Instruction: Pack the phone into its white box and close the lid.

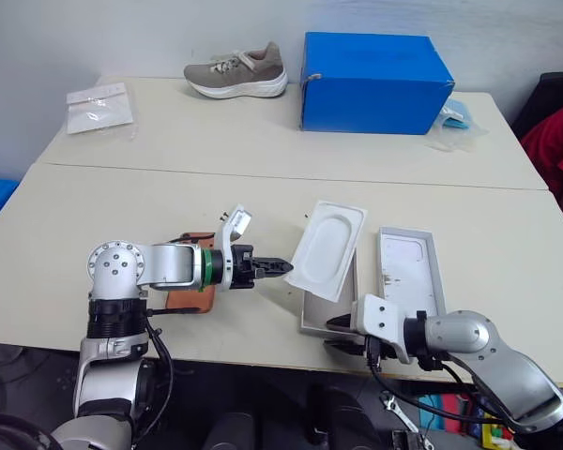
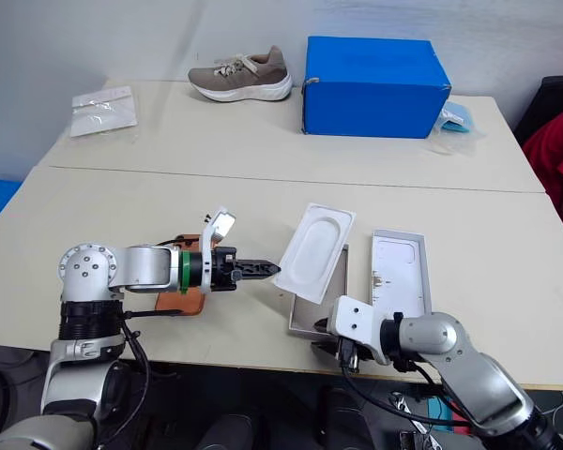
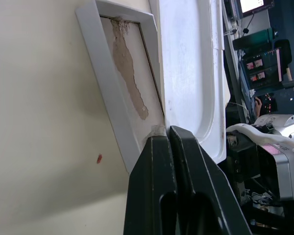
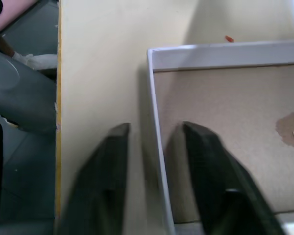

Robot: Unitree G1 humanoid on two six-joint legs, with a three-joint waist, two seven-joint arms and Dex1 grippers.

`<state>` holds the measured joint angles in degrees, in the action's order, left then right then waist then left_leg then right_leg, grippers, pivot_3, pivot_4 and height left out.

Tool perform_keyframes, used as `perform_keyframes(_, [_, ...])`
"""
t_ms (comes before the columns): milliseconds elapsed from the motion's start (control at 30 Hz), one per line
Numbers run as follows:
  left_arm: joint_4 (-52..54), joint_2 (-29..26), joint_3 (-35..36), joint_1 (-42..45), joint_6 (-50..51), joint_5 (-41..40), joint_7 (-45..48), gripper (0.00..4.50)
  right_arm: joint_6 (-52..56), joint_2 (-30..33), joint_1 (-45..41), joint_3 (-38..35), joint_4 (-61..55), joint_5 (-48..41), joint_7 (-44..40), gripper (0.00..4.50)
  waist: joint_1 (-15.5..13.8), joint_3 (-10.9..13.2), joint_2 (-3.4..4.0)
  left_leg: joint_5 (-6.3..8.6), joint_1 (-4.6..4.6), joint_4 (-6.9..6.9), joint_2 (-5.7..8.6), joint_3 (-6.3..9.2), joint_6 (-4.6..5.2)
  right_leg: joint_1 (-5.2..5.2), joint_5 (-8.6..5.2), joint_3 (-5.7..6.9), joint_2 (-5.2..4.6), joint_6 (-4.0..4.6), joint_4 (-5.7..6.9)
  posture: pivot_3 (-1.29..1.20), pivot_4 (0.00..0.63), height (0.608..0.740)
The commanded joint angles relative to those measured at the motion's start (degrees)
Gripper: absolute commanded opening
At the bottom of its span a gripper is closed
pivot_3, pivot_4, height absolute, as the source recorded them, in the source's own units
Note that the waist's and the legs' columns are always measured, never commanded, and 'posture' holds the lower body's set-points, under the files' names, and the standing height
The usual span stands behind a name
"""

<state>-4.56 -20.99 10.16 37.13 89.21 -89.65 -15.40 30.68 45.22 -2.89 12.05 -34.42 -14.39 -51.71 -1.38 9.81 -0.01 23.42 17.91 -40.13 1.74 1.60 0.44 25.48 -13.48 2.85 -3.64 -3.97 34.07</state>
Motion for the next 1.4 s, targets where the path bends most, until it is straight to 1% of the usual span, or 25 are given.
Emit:
perform_keyframes(33, [2.9,-1.2,-2.0,-1.8,-3.4,-6.9,-4.2,0.00,4.4,1.2,1.9,-6.9,-8.0,-6.9,-0.1,3.13,0.0,0.0,0.00,0.00,0.00,0.00,0.00,0.00,0.00,0.00,0.00,0.00,0.00,0.00,-0.01,0.00,0.150,0.740])
perform_keyframes(133, [5.2,-3.2,-5.3,-4.0,-7.0,-12.2,-8.5,0.00,8.6,2.2,5.1,-15.3,-13.2,-13.6,0.1,4.24,-0.1,0.0,0.00,0.01,0.01,0.00,-0.01,0.03,-0.01,0.00,0.00,0.00,-0.01,0.00,-0.01,0.00,0.150,0.740])
perform_keyframes(167, [6.1,-3.9,-6.6,-5.0,-8.4,-13.9,-10.0,0.00,9.8,2.8,6.8,-19.5,-14.5,-16.3,-0.5,4.46,-0.1,0.0,0.00,0.01,0.01,0.00,-0.01,0.03,-0.01,-0.01,0.00,0.00,-0.01,0.00,0.00,0.00,0.150,0.740])
perform_keyframes(267, [8.6,-6.4,-9.9,-7.9,-12.8,-18.3,-13.8,0.00,10.9,4.8,11.9,-28.8,-16.3,-20.5,-2.4,4.46,-0.2,0.0,-0.01,0.01,0.03,0.03,0.00,0.05,-0.01,-0.02,0.00,0.00,-0.03,0.00,-0.06,0.00,0.150,0.740])
perform_keyframes(367, [10.1,-8.4,-12.6,-10.2,-17.4,-22.0,-16.7,0.00,11.3,6.0,15.5,-34.3,-16.4,-22.2,-2.8,4.46,-0.2,0.0,-0.02,0.01,0.03,0.04,0.00,0.05,-0.01,-0.03,0.00,-0.01,-0.04,0.00,-0.07,0.00,0.150,0.740])
perform_keyframes(433, [11.1,-8.4,-14.0,-11.3,-19.5,-23.2,-17.5,0.00,11.4,6.3,17.0,-36.6,-16.1,-23.3,-2.8,4.46,-0.2,0.0,-0.02,0.00,0.03,0.05,0.00,0.05,0.00,-0.03,0.00,-0.02,-0.04,0.00,-0.06,0.00,0.150,0.740])
perform_keyframes(633, [14.9,-8.5,-17.9,-12.8,-22.4,-23.4,-17.0,0.00,10.6,6.8,18.3,-36.5,-16.0,-23.0,-2.2,4.46,-0.2,0.0,-0.02,-0.01,0.02,0.07,0.01,0.04,0.02,-0.04,0.00,-0.03,-0.02,0.01,-0.05,0.00,0.150,0.740])
perform_keyframes(967, [14.8,-10.6,-20.9,-12.8,-23.7,-23.4,-17.4,0.00,9.5,6.4,18.5,-34.9,-15.5,-22.4,-0.8,4.46,-0.2,0.0,-0.03,-0.02,0.03,0.07,0.01,0.04,0.03,-0.04,-0.01,-0.03,-0.02,0.02,-0.07,0.00,0.150,0.740])
perform_keyframes(1100, [15.0,-10.8,-21.7,-12.3,-23.1,-23.4,-15.5,0.00,9.2,6.4,17.7,-33.8,-14.9,-22.1,-0.2,4.46,-0.2,0.0,-0.03,-0.02,0.03,0.07,0.02,0.04,0.03,-0.04,-0.01,-0.03,-0.02,0.02,-0.07,0.00,0.150,0.740])
perform_keyframes(1200, [14.0,-10.9,-21.7,-11.6,-23.4,-23.4,-15.1,0.58,8.9,6.5,16.9,-32.9,-14.4,-21.9,0.1,4.50,-0.2,0.0,-0.03,-0.02,0.03,0.07,0.01,0.05,0.03,-0.04,-0.01,-0.03,-0.01,0.02,-0.08,0.00,0.150,0.740])
perform_keyframes(1400, [13.9,-11.3,-20.9,-10.4,-22.9,-23.4,-11.8,2.37,8.3,6.2,16.6,-31.7,-14.2,-21.3,1.0,4.50,-0.2,0.0,-0.03,-0.02,0.03,0.09,0.02,0.04,0.03,-0.04,-0.01,-0.03,-0.01,0.02,-0.09,0.00,0.150,0.740])
